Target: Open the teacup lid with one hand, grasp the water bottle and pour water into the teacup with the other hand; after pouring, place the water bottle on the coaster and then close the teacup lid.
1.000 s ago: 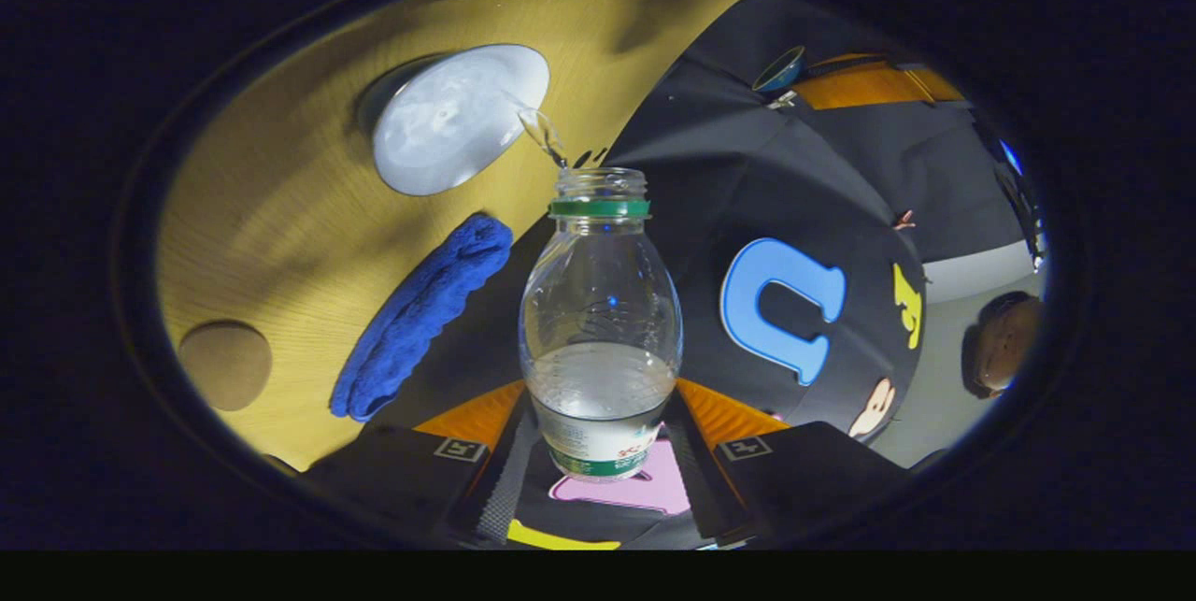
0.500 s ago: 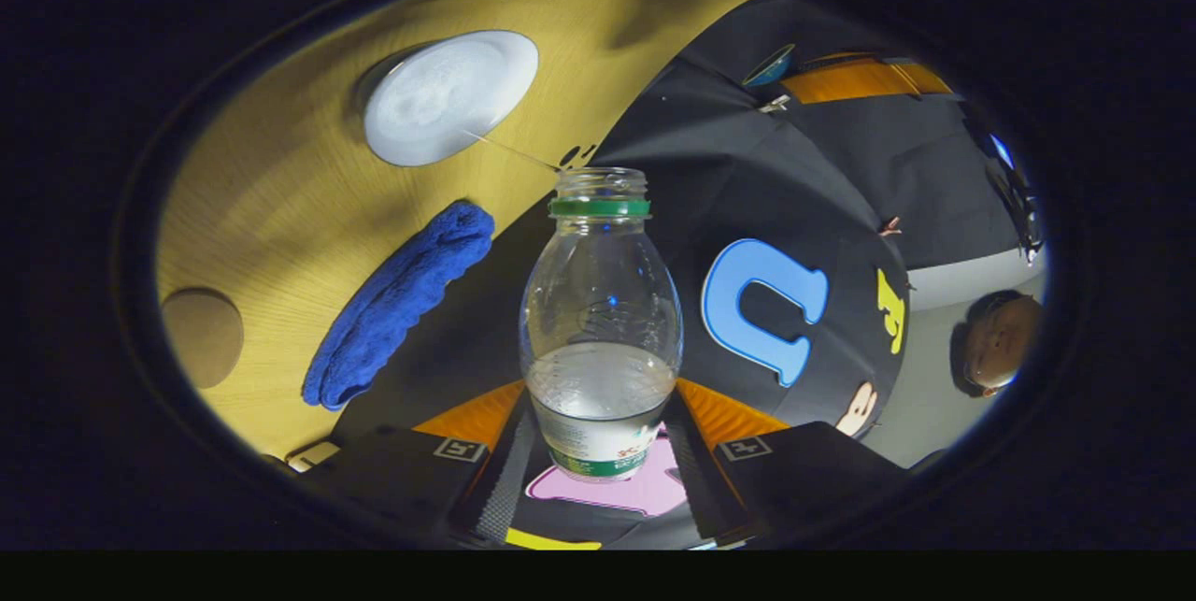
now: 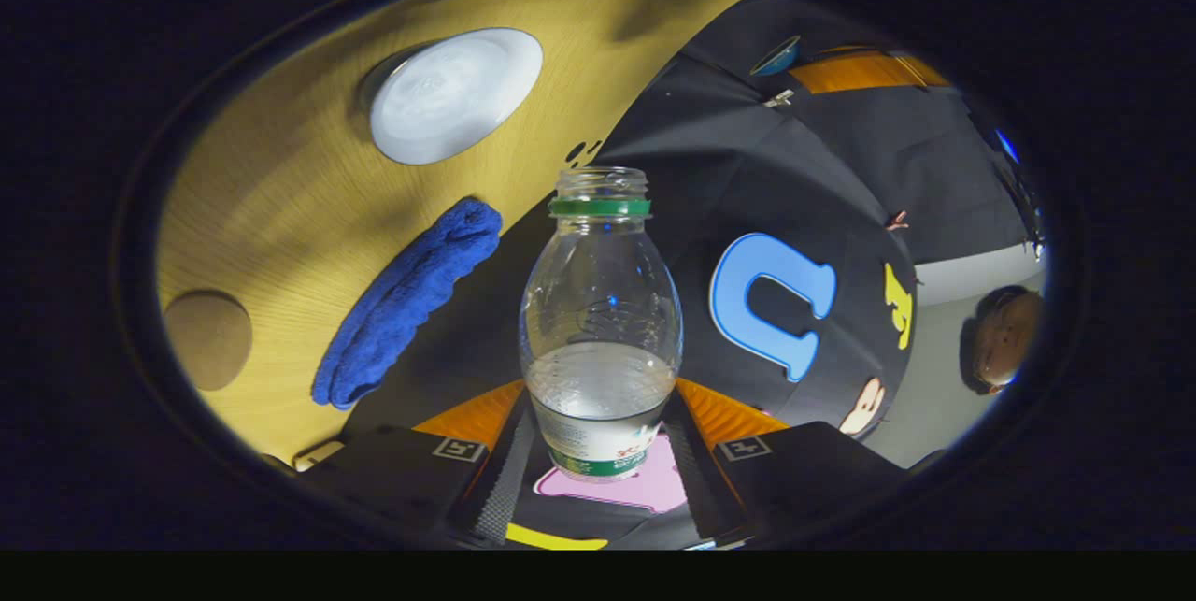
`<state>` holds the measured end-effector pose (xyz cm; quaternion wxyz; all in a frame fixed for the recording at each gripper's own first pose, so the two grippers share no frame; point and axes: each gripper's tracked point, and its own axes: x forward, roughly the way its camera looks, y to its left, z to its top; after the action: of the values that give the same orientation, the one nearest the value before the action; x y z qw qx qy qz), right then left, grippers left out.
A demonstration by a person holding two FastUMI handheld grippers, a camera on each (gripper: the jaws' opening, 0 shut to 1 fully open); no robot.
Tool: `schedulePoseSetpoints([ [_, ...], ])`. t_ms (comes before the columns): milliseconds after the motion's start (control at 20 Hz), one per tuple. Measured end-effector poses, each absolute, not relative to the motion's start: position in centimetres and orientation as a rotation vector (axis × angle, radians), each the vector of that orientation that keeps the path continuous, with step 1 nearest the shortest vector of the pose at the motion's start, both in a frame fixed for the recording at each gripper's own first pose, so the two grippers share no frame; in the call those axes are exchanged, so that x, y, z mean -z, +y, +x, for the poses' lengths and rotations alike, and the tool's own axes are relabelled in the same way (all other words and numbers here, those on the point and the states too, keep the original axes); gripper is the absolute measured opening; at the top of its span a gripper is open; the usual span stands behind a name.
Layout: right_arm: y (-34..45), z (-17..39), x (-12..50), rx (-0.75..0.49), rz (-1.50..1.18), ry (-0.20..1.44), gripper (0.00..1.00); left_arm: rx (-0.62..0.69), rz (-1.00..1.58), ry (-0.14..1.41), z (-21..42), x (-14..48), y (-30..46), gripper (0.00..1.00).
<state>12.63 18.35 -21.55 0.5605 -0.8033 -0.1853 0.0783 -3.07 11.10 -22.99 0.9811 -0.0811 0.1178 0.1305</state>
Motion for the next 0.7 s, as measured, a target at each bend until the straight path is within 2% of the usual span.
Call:
schedulePoseSetpoints([
  [200, 15.8, 11.9, 26.6, -0.259, -1.705, -0.202, 0.75, -0.262, -0.158, 0.243, -3.3, 23.0, 10.9, 0.31],
  [250, 15.3, 11.4, 27.8, -0.274, -1.634, -0.134, 0.75, -0.262, -0.157, 0.245, -3.4, 22.8, 10.9, 0.28],
  [350, 15.3, 10.4, 29.8, -0.307, -1.504, -0.016, 0.75, -0.260, -0.150, 0.253, -3.4, 23.1, 10.6, 0.31],
  [650, 15.7, 8.1, 33.5, -0.359, -1.102, 0.241, 0.75, -0.240, -0.129, 0.265, -3.2, 22.9, 9.2, 0.31],
  [700, 16.1, 7.6, 34.1, -0.373, -1.018, 0.266, 0.74, -0.236, -0.128, 0.268, -3.1, 22.9, 9.0, 0.27],
])
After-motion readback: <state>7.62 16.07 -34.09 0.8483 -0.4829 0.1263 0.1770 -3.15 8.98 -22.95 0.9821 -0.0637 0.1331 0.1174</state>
